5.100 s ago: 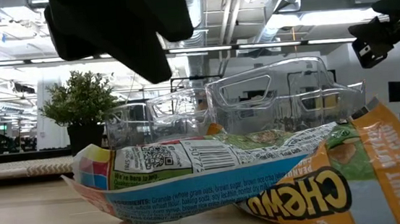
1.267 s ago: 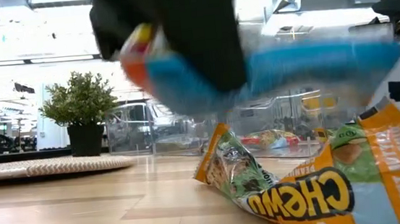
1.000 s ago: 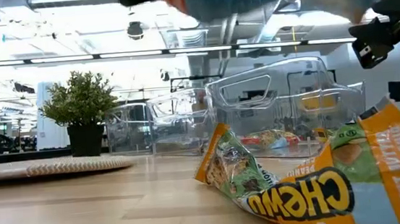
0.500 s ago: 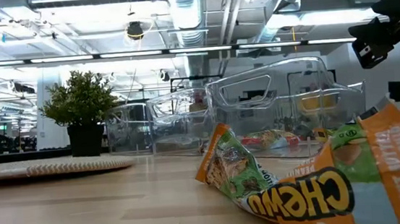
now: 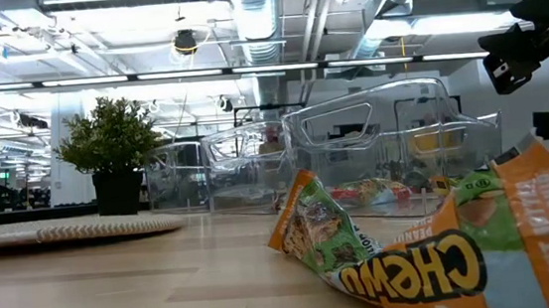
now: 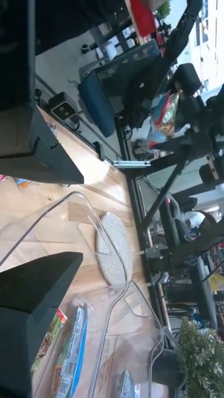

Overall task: Pick and place Granola Bars by type
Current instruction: Put the red granola bar into the bottom transparent bin

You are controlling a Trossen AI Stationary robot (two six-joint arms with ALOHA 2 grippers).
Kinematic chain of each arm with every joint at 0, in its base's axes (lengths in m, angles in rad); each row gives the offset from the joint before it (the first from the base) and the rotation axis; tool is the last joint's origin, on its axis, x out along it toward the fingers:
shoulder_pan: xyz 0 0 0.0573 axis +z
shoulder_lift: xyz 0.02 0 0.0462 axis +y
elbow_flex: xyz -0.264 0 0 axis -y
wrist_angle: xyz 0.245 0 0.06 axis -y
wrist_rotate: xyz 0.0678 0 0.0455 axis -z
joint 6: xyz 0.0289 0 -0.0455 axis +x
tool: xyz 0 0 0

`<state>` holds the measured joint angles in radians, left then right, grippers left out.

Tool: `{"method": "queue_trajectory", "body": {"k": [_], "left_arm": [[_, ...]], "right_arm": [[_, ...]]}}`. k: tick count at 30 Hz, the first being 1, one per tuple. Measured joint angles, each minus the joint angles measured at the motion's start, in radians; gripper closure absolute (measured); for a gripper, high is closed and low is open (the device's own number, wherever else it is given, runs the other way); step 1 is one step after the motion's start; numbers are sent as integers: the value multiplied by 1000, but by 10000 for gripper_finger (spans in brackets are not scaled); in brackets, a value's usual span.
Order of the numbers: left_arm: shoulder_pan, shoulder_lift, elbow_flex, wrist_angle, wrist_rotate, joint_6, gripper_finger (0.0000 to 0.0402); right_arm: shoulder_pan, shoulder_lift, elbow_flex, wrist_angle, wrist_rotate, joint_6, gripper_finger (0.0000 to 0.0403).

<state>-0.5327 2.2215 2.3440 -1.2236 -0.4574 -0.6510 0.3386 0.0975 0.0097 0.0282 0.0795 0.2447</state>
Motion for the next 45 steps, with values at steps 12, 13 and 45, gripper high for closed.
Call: {"method": "queue_trajectory", "body": {"k": [12, 13, 45], "left_arm": [[-12, 0, 0, 1, 2, 83, 347], [-9, 0, 0, 4, 2, 83, 347], [354, 1, 0, 75, 33, -5, 347]], "right_arm": [[0, 0, 0, 1, 0, 0, 219], [0, 0, 0, 1, 0, 0, 219], [0, 0, 0, 1, -1, 0, 219]]}}
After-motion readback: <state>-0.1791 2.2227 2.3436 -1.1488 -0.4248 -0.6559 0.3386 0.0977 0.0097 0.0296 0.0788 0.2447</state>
